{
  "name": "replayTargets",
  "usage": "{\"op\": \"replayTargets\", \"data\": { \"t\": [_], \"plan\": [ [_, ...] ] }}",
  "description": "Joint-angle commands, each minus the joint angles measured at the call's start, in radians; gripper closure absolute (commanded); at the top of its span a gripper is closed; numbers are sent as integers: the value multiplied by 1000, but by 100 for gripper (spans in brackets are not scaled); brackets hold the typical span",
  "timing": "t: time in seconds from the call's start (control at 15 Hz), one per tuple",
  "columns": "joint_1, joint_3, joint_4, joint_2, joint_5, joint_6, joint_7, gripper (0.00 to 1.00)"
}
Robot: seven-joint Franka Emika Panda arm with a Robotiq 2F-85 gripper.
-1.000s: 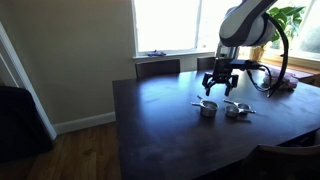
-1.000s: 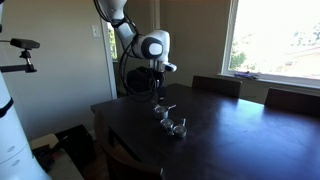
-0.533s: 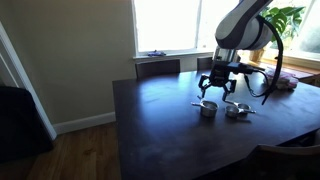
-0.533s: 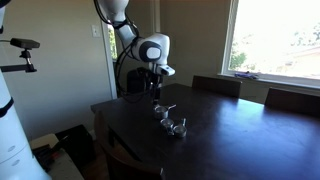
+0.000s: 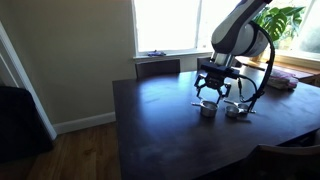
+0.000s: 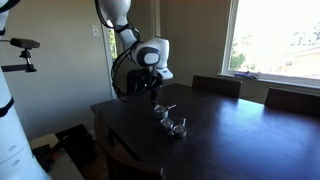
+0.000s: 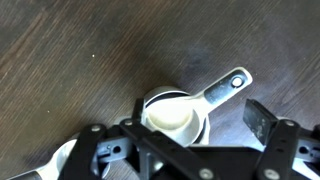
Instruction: Separate the measuring cups from each other
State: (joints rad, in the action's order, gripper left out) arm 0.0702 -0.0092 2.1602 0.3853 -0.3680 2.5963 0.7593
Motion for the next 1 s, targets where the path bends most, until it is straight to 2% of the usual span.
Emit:
{"op": "replayTargets", "data": {
  "t": [0.0,0.67,0.73,0.87,0.93],
  "plan": [
    [3,-2,-15,19,-47,7,96,0],
    [4,27,-124,139,-125,23,198,0],
    [4,28,-132,146,-125,24,202,24],
    [5,31,-144,156,-123,26,204,32],
    [5,31,-150,160,-123,26,206,40]
  ]
}}
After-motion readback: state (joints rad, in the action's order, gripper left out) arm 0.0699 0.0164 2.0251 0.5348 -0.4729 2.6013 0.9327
